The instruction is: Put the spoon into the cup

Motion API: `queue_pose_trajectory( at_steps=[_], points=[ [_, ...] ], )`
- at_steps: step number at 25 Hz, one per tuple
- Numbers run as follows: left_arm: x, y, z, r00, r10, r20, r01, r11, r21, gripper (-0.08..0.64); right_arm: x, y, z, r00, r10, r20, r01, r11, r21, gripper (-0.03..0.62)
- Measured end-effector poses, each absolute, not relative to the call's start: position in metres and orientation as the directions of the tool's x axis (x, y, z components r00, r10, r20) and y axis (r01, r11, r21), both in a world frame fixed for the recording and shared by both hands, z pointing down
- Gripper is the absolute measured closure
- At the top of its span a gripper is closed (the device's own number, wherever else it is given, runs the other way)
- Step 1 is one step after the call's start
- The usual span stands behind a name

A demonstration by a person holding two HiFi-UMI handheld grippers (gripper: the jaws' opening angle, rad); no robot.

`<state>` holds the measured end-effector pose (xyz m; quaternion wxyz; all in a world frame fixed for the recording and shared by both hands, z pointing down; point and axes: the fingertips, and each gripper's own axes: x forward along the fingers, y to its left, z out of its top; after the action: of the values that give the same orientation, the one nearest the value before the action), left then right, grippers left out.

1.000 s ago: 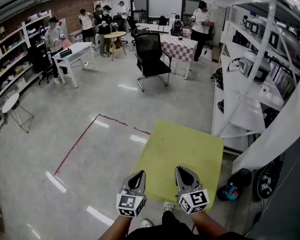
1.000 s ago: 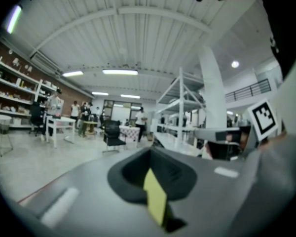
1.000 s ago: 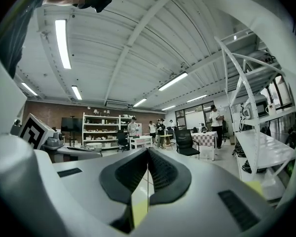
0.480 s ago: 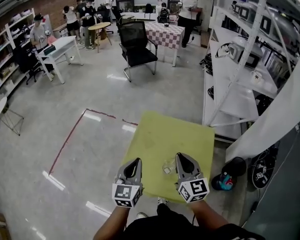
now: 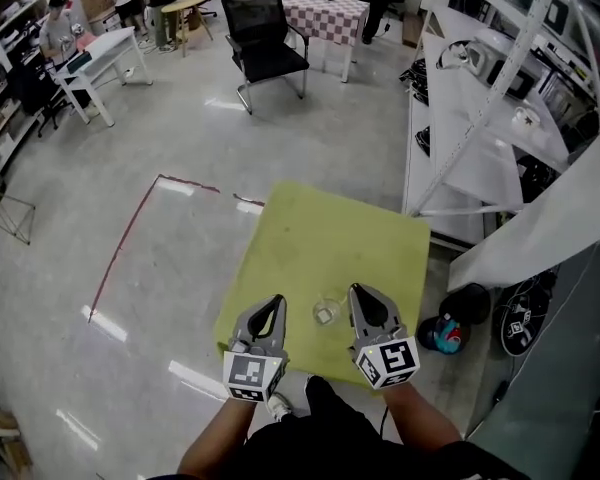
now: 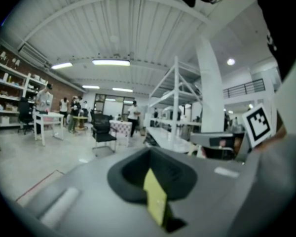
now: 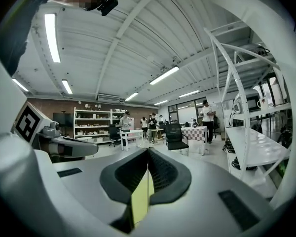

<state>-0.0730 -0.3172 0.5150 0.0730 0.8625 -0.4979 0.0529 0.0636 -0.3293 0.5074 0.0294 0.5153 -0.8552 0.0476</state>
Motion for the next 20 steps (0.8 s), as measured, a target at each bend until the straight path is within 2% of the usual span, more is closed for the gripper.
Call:
queue_pose_trajectory(
  at_steps=[12,20],
  points=[
    [-0.063,-0.335,0.561,0.482,-0.838,0.256,-0.875,-0.477,0.085,0.552,0.067,-0.355,0.571,-0.476,-0.856,0.204,-0.880,0.459,-0.125,0.581],
    [-0.069,-0.335,0.602,0.463,-0.829,0.314,-0.887,-0.429,0.173,0.552,0.057,-0.359,0.624,-0.473,-0.835,0.281,-0.881,0.443,-0.166,0.583]
  ],
)
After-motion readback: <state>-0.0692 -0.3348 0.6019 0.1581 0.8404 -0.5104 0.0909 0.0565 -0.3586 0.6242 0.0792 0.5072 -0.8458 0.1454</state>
